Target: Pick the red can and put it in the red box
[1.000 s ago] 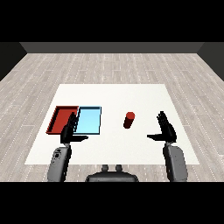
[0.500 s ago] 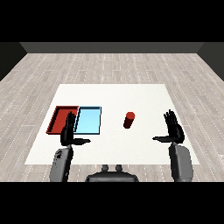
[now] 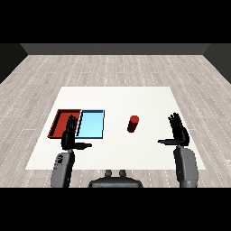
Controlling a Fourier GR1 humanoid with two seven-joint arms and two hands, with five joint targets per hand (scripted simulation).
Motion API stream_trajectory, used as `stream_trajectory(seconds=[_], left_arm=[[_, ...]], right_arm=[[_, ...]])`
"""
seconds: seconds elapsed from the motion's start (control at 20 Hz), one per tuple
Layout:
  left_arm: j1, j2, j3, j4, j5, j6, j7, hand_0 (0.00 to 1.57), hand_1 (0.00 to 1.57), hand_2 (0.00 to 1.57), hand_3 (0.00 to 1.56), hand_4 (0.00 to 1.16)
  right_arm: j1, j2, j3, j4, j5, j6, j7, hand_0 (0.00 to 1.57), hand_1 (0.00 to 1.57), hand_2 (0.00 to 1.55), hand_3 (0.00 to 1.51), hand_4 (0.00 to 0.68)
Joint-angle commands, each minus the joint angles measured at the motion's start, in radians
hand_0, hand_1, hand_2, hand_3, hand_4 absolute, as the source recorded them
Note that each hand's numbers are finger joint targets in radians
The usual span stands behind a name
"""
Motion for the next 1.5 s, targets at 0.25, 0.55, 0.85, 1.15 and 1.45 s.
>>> stream_trajectory(seconds=[0.25, 0.55, 0.85, 1.15, 1.45], left_arm=[[0.017, -0.006, 0.016, 0.005, 0.006, 0.0, -0.03, 0.0, 0.0, 0.0, 0.0, 0.0], [0.018, -0.002, 0.021, -0.04, 0.031, -0.004, 0.025, 0.0, 0.0, 0.0, 0.0, 0.0], [-0.017, -0.041, -0.005, -0.022, 0.008, 0.033, 0.018, 0.0, 0.0, 0.0, 0.0, 0.0], [0.012, -0.016, 0.021, -0.015, 0.015, 0.016, -0.001, 0.0, 0.0, 0.0, 0.0, 0.0], [0.005, -0.028, 0.004, -0.031, 0.008, 0.027, 0.011, 0.0, 0.0, 0.0, 0.0, 0.0]], right_arm=[[-0.068, 0.028, 0.031, 0.148, 0.074, -0.023, -0.075, 0.0, 0.0, 0.0, 0.0, 0.0], [-0.139, 0.058, 0.054, 0.099, 0.036, -0.073, 0.072, 0.0, 0.0, 0.0, 0.0, 0.0], [-0.168, 0.065, 0.057, 0.185, 0.002, -0.019, 0.07, 0.0, 0.0, 0.0, 0.0, 0.0], [-0.268, 0.151, 0.073, 0.304, 0.007, -0.104, 0.051, 0.0, 0.0, 0.0, 0.0, 0.0], [-0.217, 0.142, 0.094, 0.305, 0.0, -0.074, 0.023, 0.0, 0.0, 0.0, 0.0, 0.0]])
